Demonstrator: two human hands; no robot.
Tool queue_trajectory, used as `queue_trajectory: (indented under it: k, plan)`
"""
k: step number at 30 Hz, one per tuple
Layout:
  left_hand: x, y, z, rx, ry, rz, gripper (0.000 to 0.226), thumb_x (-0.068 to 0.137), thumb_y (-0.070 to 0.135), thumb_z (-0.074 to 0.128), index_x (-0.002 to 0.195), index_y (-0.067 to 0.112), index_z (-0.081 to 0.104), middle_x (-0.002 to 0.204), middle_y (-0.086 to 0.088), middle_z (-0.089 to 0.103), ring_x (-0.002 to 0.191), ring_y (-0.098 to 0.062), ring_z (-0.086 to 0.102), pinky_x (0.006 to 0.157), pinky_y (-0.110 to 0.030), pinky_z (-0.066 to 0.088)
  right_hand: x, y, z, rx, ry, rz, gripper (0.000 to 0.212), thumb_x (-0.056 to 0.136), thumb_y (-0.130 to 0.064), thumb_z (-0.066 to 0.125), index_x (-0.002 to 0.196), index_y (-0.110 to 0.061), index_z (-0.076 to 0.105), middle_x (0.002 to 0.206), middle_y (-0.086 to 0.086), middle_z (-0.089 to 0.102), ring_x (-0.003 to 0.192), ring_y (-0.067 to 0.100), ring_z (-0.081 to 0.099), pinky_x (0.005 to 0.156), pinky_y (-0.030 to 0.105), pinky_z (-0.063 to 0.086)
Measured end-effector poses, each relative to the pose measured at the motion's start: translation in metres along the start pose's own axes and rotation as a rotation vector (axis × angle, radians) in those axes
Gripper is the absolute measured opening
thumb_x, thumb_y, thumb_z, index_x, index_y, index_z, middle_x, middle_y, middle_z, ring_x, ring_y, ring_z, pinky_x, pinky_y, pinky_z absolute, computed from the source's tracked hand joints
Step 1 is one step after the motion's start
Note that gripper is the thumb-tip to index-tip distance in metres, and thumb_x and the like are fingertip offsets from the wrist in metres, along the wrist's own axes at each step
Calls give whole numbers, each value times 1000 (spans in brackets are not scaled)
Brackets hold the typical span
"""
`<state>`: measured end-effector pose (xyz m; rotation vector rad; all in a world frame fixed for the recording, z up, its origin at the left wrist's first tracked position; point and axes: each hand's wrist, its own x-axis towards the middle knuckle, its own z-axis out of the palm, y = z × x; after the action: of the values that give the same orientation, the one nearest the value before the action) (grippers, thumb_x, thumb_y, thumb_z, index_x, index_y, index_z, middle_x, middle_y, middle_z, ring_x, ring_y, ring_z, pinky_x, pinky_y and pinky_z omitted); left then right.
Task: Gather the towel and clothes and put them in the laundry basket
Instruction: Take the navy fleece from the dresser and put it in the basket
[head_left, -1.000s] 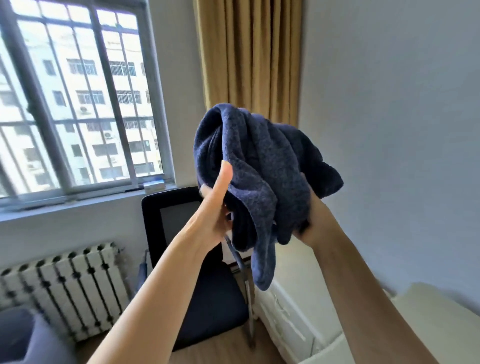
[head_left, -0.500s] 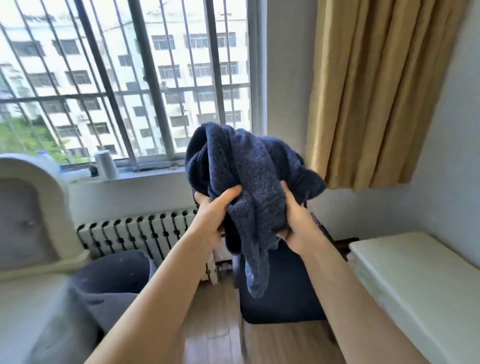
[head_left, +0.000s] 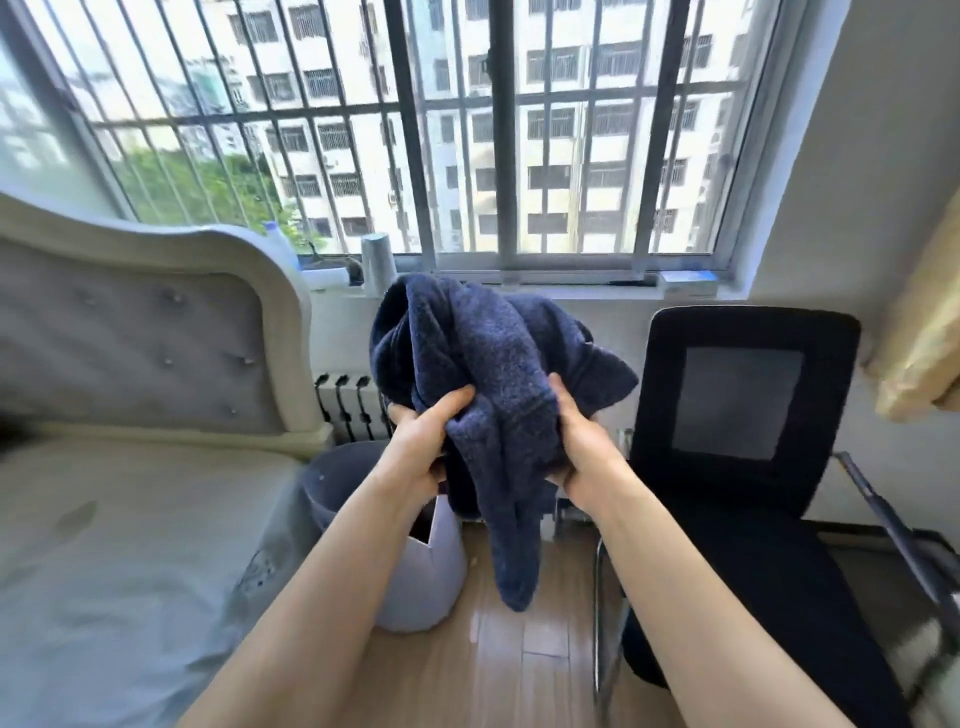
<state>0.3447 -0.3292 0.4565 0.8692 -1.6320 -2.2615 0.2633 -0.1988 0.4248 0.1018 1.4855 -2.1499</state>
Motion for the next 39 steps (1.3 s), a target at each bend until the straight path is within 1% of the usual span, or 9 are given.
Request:
queue_trajectory:
  k: [3, 5, 10, 14, 19, 25, 29, 34, 39]
  plan:
    - [43, 8, -25, -23, 75, -3, 75, 77, 31, 75, 138, 19, 32, 103, -6, 68, 68, -16, 65, 53, -25, 51, 41, 6, 30, -12, 15, 48, 55, 78, -57, 64, 113, -16, 52, 99, 8, 67, 100, 29, 63, 92, 44, 53]
    - [76, 15, -41, -33, 109, -13, 76, 75, 33, 76, 137, 19, 34, 114, -9, 69, 74, -18, 66, 51, -25, 52, 71, 11, 52, -41, -11, 79, 59, 78, -58, 63, 117, -15, 54, 104, 9, 67, 103, 29, 63, 94, 44, 52]
    - [151, 29, -81, -41, 162, -55, 93, 66, 39, 79, 143, 15, 34, 110, -8, 68, 63, -14, 67, 45, -23, 52, 144, 27, 105, -85, -33, 166, 80, 73, -64, 64, 127, -7, 52, 118, 9, 66, 108, 29, 61, 96, 44, 51]
    - [202, 28, -113, -81, 192, -108, 110, 51, 44, 81, 147, 19, 33, 108, -6, 66, 62, -14, 67, 47, -24, 53, 189, 44, 136, -102, -46, 215, 71, 78, -59, 62, 125, -6, 54, 106, 10, 68, 92, 25, 64, 80, 35, 55]
    - [262, 23, -150, -115, 273, -174, 89, 69, 33, 79, 143, 15, 31, 113, -11, 65, 54, -13, 63, 43, -22, 50, 243, 75, 172, -121, -69, 279, 70, 78, -59, 61, 127, -9, 55, 119, 13, 67, 105, 28, 64, 91, 41, 53]
    - [340, 18, -198, -128, 325, -255, 96, 71, 32, 78, 143, 18, 17, 122, -11, 63, 72, -19, 64, 54, -26, 50, 318, 121, 220, -67, -48, 332, 103, 48, -67, 73, 131, -9, 53, 119, 13, 68, 104, 29, 66, 94, 45, 53]
    - [395, 6, -232, -113, 315, -269, 116, 52, 40, 82, 148, 19, 19, 127, -11, 63, 77, -20, 67, 49, -26, 54, 368, 159, 241, -35, -16, 339, 95, 53, -64, 73, 131, -13, 54, 119, 12, 68, 104, 28, 66, 90, 43, 54]
    - [454, -35, -261, -113, 322, -277, 110, 43, 43, 84, 138, 17, 37, 126, -10, 63, 86, -22, 68, 52, -25, 54, 420, 210, 240, -2, 2, 389, 66, 79, -53, 65, 131, -15, 52, 121, 12, 66, 97, 23, 66, 68, 32, 55]
    - [499, -92, -277, -170, 336, -285, 117, 38, 41, 86, 141, 18, 37, 130, -10, 61, 100, -27, 68, 58, -31, 57, 467, 261, 225, -60, -15, 422, 60, 84, -54, 59, 130, -15, 54, 122, 10, 66, 101, 24, 64, 70, 31, 53]
